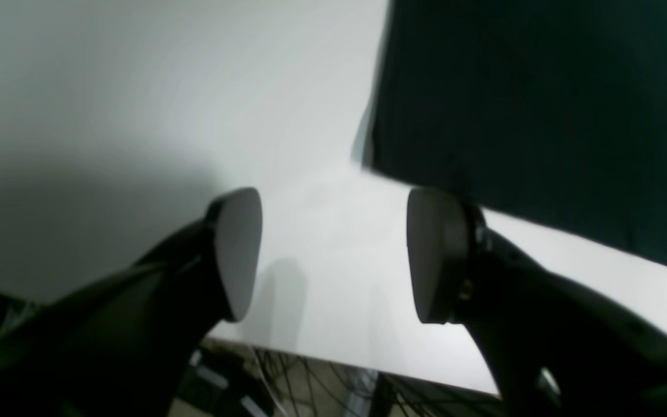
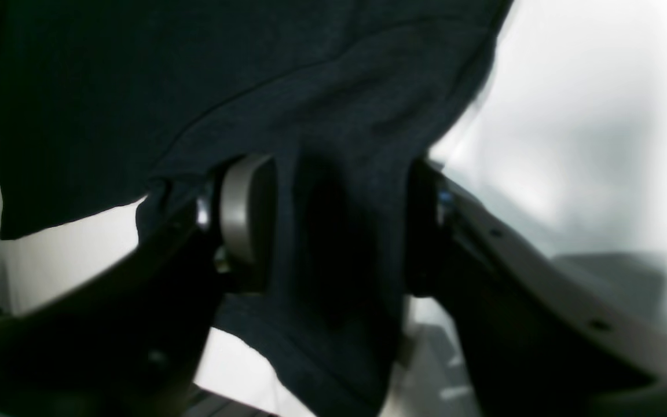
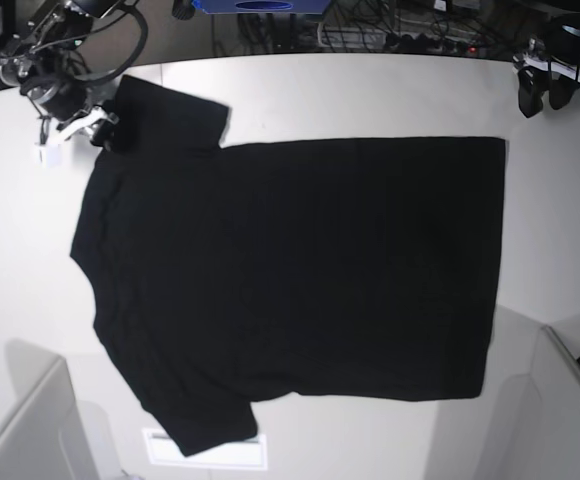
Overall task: Fold the T-shirt properly
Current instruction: 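Move the right gripper to the shoulder corner of the black shirt and grasp, then move the left gripper to the hem corner on the same edge and grasp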
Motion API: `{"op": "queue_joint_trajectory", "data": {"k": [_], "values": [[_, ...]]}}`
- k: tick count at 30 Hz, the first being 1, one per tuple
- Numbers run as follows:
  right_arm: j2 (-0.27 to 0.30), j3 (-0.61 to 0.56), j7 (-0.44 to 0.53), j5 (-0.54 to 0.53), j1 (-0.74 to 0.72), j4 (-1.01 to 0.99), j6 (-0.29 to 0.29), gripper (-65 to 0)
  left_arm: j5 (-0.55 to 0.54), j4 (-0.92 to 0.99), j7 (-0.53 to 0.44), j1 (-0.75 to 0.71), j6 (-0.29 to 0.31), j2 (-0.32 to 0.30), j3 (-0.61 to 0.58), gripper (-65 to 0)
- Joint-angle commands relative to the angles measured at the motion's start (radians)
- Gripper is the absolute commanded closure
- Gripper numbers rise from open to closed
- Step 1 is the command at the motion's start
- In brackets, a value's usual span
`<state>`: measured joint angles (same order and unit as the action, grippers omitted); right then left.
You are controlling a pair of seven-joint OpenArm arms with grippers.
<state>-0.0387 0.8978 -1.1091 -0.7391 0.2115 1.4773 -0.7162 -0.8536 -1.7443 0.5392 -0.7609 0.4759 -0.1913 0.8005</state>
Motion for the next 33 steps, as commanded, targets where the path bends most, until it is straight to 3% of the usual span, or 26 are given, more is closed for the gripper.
{"op": "queue_joint_trajectory", "data": {"k": [1,3,4,11,15,20,33], "values": [[-0.007,-0.007,-0.093,0.103,0.015,-0.014,0.018,-19.1,-0.014,-0.004,-0.023,-0.006,0.011,-0.015,0.007,-38.0],[-0.007,-0.007,-0.095,0.103,0.013,-0.014,0.018,-3.6,-0.016,0.013,-0.023,0.014,0.011,-0.014,0.006,-38.0],[-0.007,-0.009,-0.098,0.103,0.012,-0.014,0.018,0.0,-0.016,0.027,-0.023,0.022,0.011,-0.012,0.006,-38.0],[-0.007,-0.009,-0.098,0.106,0.013,-0.014,0.018,0.0,-0.016,0.082,-0.021,0.108,0.01,-0.001,0.003,-38.0],[-0.007,-0.009,-0.098,0.106,0.013,-0.014,0.018,0.0,-0.014,0.129,-0.021,0.156,0.005,-0.007,-0.082,-38.0],[-0.007,-0.009,-0.098,0.106,0.015,-0.014,0.018,0.0,-0.014,0.195,-0.021,0.208,-0.056,-0.007,-0.14,-38.0],[-0.007,-0.009,-0.098,0.106,0.015,-0.013,0.018,0.0,-0.014,0.297,-0.021,0.281,-0.061,-0.007,-0.235,-38.0]]}}
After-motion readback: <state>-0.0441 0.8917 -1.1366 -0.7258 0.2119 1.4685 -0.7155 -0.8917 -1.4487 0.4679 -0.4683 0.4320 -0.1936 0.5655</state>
